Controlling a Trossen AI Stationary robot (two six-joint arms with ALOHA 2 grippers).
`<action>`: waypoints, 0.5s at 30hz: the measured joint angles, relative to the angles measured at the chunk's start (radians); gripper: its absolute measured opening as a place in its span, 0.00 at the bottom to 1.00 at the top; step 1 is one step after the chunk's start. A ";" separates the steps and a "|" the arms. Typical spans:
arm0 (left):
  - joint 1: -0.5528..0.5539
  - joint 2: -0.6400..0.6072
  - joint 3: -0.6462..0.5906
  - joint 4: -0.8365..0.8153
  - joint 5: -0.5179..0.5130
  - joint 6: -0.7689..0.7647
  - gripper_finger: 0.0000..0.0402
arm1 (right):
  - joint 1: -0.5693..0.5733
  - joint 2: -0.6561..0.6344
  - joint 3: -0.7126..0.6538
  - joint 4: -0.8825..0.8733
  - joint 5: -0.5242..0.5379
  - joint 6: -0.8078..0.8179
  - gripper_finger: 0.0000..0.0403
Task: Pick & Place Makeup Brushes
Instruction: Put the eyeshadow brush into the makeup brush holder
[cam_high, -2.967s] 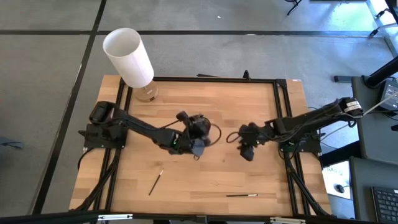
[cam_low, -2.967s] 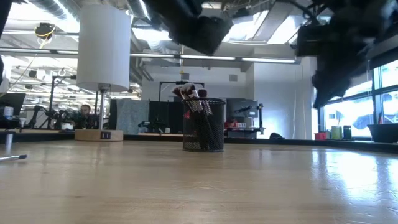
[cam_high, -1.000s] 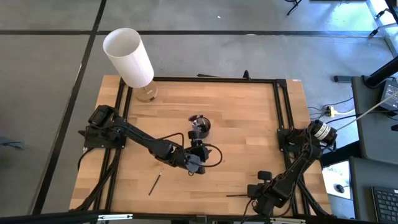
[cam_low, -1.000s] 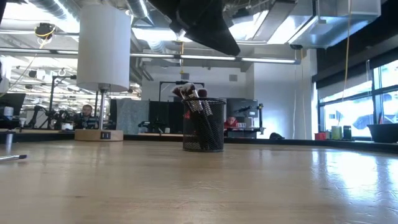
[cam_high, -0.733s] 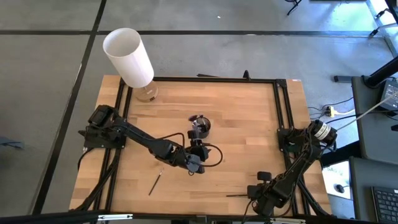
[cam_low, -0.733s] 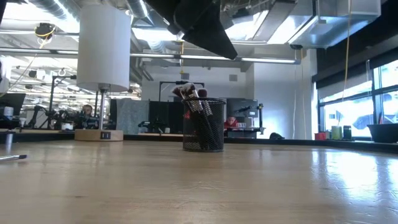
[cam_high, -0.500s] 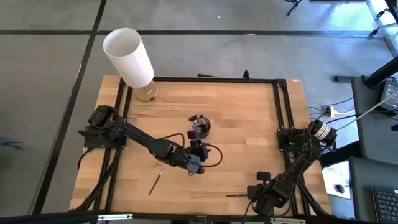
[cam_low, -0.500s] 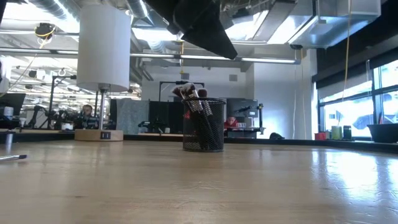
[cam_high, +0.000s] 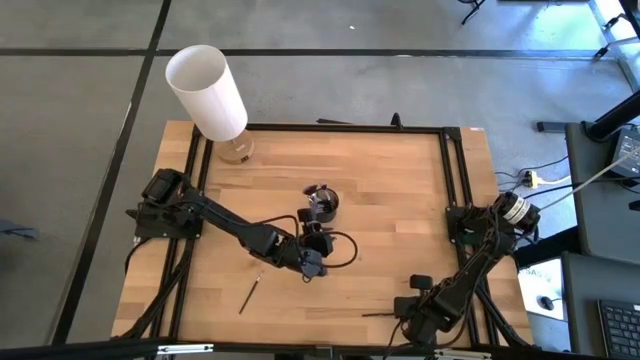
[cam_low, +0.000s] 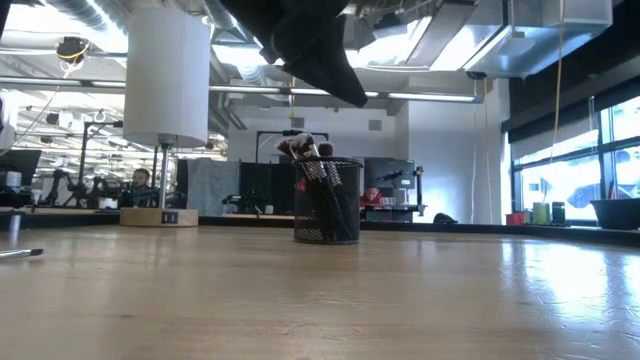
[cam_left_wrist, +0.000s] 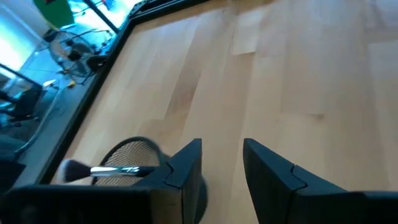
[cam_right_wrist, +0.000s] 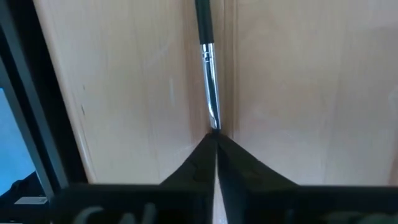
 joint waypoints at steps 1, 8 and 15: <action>0.000 0.000 0.000 -0.007 -0.012 -0.004 0.28 | -0.002 0.000 0.000 -0.001 0.000 -0.007 0.02; 0.000 0.000 0.000 -0.067 -0.099 -0.010 0.26 | -0.024 0.000 0.005 -0.054 0.001 -0.058 0.01; -0.004 0.000 0.000 -0.163 -0.165 -0.011 0.24 | -0.088 0.006 0.110 -0.350 0.219 -0.209 0.01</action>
